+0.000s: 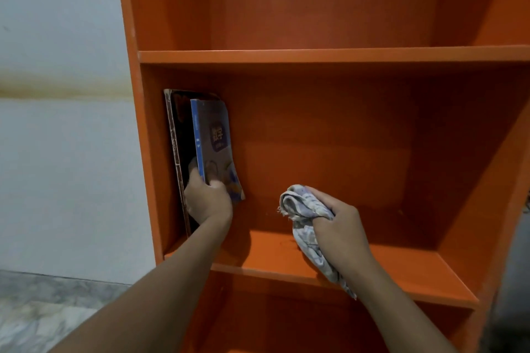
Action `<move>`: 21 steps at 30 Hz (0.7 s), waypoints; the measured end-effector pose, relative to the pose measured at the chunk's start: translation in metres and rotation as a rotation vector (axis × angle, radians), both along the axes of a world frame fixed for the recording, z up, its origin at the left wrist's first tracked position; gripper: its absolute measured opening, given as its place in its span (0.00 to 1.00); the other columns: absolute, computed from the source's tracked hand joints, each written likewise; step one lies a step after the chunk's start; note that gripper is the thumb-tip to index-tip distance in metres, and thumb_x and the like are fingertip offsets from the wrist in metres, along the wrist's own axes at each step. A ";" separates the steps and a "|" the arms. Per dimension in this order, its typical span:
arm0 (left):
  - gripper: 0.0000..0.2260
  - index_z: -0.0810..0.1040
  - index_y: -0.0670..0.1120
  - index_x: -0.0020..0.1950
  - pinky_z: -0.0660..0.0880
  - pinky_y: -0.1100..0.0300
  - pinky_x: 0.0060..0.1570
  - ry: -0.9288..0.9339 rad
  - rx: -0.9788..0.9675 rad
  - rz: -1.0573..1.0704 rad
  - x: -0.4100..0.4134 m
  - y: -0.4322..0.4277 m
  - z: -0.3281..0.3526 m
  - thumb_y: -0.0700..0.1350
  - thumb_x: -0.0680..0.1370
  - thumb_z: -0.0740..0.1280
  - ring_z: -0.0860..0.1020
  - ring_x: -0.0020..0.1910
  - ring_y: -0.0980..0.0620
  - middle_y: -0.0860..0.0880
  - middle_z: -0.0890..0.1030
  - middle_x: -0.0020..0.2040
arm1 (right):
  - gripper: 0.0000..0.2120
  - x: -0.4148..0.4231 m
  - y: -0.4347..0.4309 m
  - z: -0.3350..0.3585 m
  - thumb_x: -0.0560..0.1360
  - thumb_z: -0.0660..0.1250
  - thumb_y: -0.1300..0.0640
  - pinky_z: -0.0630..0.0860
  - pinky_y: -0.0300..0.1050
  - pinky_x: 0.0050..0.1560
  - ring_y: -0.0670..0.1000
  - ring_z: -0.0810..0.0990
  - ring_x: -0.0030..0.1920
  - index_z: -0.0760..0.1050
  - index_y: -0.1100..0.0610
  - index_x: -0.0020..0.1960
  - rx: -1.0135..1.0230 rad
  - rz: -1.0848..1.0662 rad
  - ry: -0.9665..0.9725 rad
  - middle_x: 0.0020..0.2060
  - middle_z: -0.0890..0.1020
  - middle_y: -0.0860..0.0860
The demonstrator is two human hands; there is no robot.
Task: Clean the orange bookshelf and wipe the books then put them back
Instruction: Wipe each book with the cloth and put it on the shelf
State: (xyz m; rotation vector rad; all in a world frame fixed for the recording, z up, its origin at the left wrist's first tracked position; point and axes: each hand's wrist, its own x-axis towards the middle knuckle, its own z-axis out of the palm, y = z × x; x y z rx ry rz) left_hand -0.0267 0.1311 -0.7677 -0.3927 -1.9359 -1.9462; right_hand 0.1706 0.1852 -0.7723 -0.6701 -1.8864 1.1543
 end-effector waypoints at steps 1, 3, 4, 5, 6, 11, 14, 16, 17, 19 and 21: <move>0.14 0.73 0.46 0.66 0.79 0.51 0.48 -0.025 0.014 0.003 -0.001 0.002 0.001 0.40 0.81 0.61 0.80 0.53 0.43 0.45 0.81 0.54 | 0.28 -0.001 0.001 -0.001 0.74 0.58 0.71 0.75 0.31 0.43 0.46 0.81 0.52 0.77 0.46 0.66 -0.007 -0.002 -0.001 0.58 0.81 0.46; 0.11 0.74 0.46 0.63 0.80 0.46 0.49 -0.061 0.025 0.012 -0.001 0.002 0.001 0.43 0.81 0.62 0.80 0.52 0.43 0.46 0.81 0.53 | 0.28 -0.003 0.002 -0.002 0.74 0.57 0.72 0.74 0.29 0.38 0.45 0.81 0.49 0.77 0.47 0.66 -0.028 -0.006 0.004 0.57 0.82 0.46; 0.10 0.75 0.46 0.62 0.80 0.44 0.49 -0.080 0.021 0.024 0.000 0.002 0.001 0.44 0.81 0.62 0.80 0.52 0.42 0.46 0.81 0.53 | 0.29 -0.003 0.002 -0.002 0.74 0.57 0.72 0.75 0.29 0.38 0.42 0.82 0.49 0.77 0.48 0.66 -0.040 -0.007 0.008 0.56 0.82 0.46; 0.11 0.75 0.46 0.63 0.80 0.44 0.51 -0.098 0.020 0.033 0.001 0.001 0.000 0.45 0.81 0.62 0.80 0.53 0.42 0.45 0.81 0.54 | 0.29 -0.002 0.002 -0.003 0.74 0.56 0.73 0.75 0.29 0.38 0.41 0.83 0.47 0.77 0.48 0.65 -0.055 -0.006 0.013 0.55 0.83 0.45; 0.12 0.75 0.46 0.64 0.79 0.43 0.52 -0.118 0.017 0.046 0.002 -0.002 -0.001 0.45 0.81 0.62 0.80 0.55 0.41 0.45 0.81 0.56 | 0.29 -0.002 0.000 -0.003 0.74 0.56 0.74 0.76 0.29 0.37 0.41 0.83 0.45 0.77 0.49 0.65 -0.073 -0.007 0.016 0.53 0.83 0.45; 0.15 0.74 0.48 0.68 0.78 0.48 0.56 -0.132 -0.002 0.054 0.014 -0.015 -0.012 0.45 0.82 0.62 0.79 0.59 0.44 0.46 0.81 0.60 | 0.29 0.002 -0.011 -0.002 0.74 0.55 0.75 0.76 0.29 0.35 0.37 0.83 0.39 0.77 0.49 0.63 -0.113 0.001 0.038 0.48 0.83 0.43; 0.17 0.71 0.46 0.72 0.75 0.54 0.57 -0.120 -0.014 0.013 0.032 -0.032 -0.018 0.44 0.82 0.62 0.76 0.64 0.46 0.47 0.78 0.65 | 0.29 0.012 -0.022 -0.006 0.74 0.55 0.74 0.74 0.30 0.33 0.39 0.82 0.35 0.78 0.47 0.61 -0.081 -0.001 0.028 0.46 0.84 0.43; 0.18 0.70 0.47 0.72 0.75 0.51 0.61 -0.084 -0.047 -0.016 0.043 -0.045 -0.028 0.45 0.82 0.62 0.75 0.66 0.47 0.47 0.76 0.67 | 0.29 0.022 -0.033 -0.012 0.74 0.55 0.74 0.75 0.31 0.33 0.40 0.83 0.35 0.78 0.47 0.61 -0.058 -0.007 0.021 0.43 0.84 0.41; 0.18 0.70 0.47 0.72 0.75 0.51 0.61 -0.052 -0.074 -0.028 0.050 -0.054 -0.036 0.46 0.82 0.63 0.75 0.65 0.48 0.48 0.77 0.66 | 0.28 0.029 -0.040 -0.019 0.74 0.55 0.74 0.76 0.33 0.33 0.42 0.83 0.36 0.79 0.47 0.61 -0.054 -0.013 0.015 0.42 0.84 0.41; 0.17 0.72 0.48 0.69 0.76 0.52 0.57 0.037 -0.112 -0.061 0.062 -0.068 -0.051 0.47 0.81 0.64 0.76 0.62 0.50 0.49 0.78 0.63 | 0.28 0.040 -0.049 -0.036 0.74 0.55 0.73 0.77 0.39 0.33 0.51 0.84 0.36 0.79 0.48 0.63 -0.045 -0.014 -0.021 0.42 0.86 0.45; 0.16 0.74 0.48 0.67 0.77 0.53 0.56 0.132 -0.152 -0.126 0.078 -0.082 -0.068 0.48 0.80 0.64 0.77 0.59 0.51 0.50 0.80 0.60 | 0.28 0.053 -0.058 -0.063 0.74 0.57 0.71 0.79 0.48 0.35 0.57 0.83 0.38 0.78 0.46 0.65 -0.045 -0.009 -0.086 0.43 0.86 0.47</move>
